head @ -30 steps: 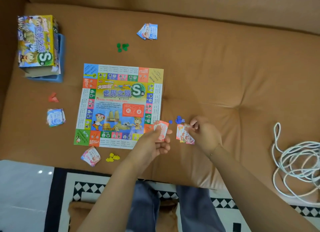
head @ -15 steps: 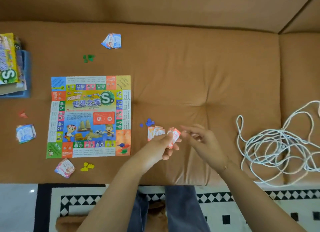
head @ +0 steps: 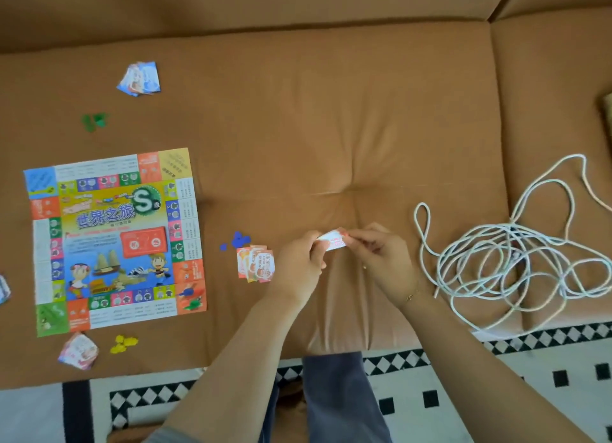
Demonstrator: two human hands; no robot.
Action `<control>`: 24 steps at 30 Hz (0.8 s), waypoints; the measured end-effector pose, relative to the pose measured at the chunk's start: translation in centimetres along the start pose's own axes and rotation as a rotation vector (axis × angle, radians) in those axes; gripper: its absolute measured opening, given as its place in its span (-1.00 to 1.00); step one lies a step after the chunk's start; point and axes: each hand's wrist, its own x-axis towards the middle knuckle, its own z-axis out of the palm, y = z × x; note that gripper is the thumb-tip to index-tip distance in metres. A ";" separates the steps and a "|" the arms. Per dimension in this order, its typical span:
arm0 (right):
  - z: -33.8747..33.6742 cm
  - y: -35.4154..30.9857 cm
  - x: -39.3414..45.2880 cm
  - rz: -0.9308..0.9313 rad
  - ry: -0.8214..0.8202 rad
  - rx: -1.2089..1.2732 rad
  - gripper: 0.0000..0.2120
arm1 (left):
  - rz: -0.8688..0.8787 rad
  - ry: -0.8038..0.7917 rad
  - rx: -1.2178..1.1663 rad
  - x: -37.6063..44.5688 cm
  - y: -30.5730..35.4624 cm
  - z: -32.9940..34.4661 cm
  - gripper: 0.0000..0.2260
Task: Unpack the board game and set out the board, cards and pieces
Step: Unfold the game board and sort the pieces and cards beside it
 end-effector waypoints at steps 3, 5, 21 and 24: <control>1.2 0.9 0.4 -0.022 0.056 -0.119 -0.85 | 0.124 0.117 0.239 0.5 -0.5 0.2 -0.78; 1.9 1.6 0.4 -0.073 0.055 -0.252 -0.79 | 0.179 0.143 0.272 0.7 -0.7 0.4 -0.75; 3.5 1.6 0.4 0.029 0.171 -0.089 -0.89 | 0.250 0.086 0.311 1.8 -2.3 1.0 -0.49; 2.8 0.9 0.3 0.145 0.135 0.034 -0.90 | 0.168 0.117 0.168 1.6 -1.7 0.6 -0.65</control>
